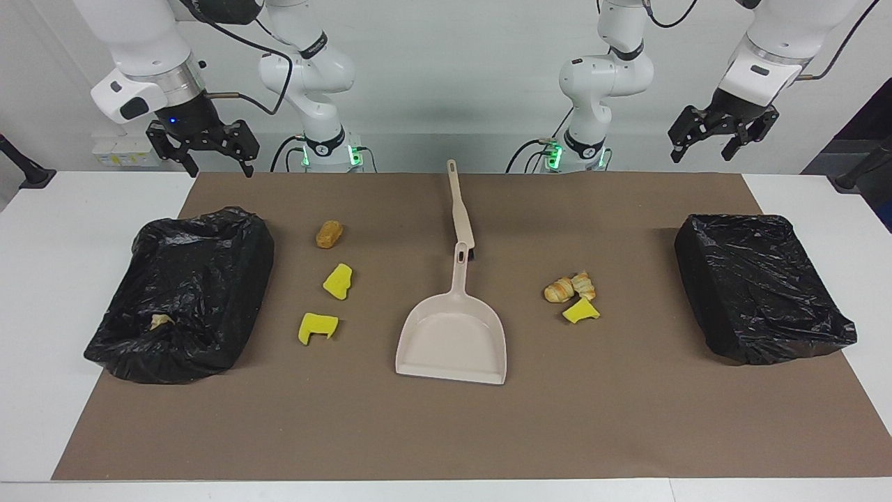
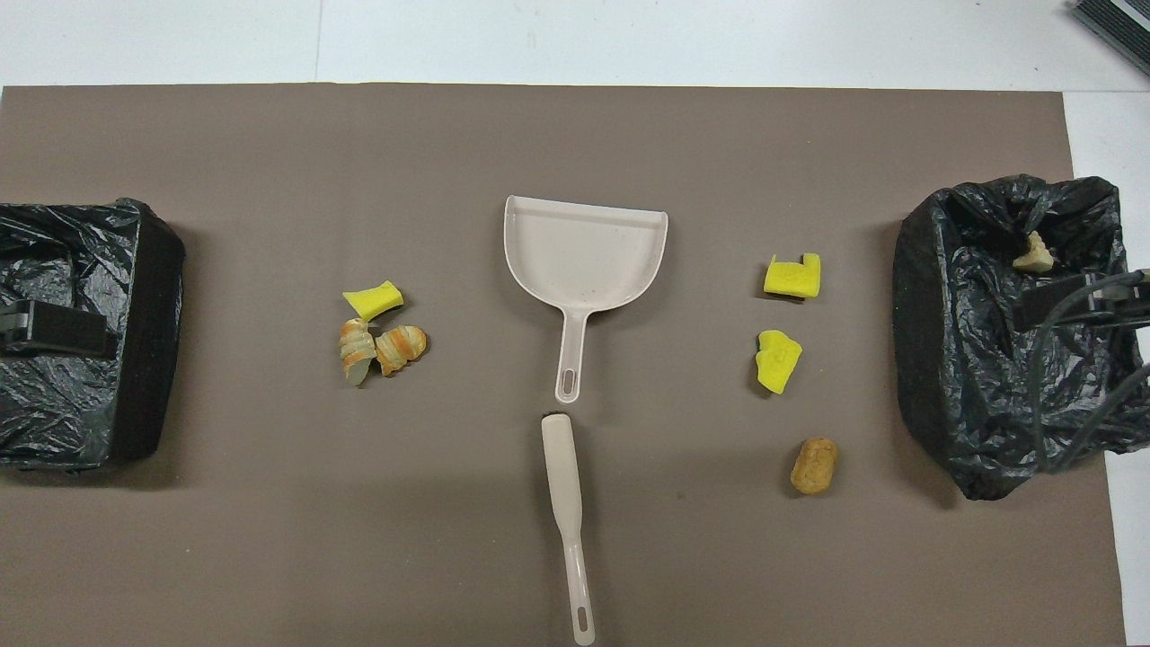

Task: Sweep and dump trash in bin

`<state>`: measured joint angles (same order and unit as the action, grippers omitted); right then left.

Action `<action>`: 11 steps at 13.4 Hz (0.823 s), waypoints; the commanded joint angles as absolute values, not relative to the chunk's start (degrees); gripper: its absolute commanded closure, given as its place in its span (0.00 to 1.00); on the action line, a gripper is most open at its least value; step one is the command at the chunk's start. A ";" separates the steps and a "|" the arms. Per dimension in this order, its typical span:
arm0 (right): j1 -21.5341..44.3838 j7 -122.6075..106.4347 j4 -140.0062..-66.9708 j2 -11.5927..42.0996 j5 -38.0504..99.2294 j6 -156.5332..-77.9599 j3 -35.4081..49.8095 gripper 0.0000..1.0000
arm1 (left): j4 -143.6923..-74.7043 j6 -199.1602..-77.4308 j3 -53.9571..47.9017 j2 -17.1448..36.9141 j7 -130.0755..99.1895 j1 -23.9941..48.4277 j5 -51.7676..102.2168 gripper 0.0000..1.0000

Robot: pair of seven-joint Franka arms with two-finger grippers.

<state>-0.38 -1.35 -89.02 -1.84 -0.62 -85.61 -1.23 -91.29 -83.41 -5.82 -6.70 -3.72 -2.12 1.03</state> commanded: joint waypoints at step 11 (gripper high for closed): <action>-0.88 -1.05 -89.30 -2.81 0.09 -85.17 -0.88 0.00 | -91.32 -82.62 -5.80 -7.38 -3.43 -2.64 1.05 0.00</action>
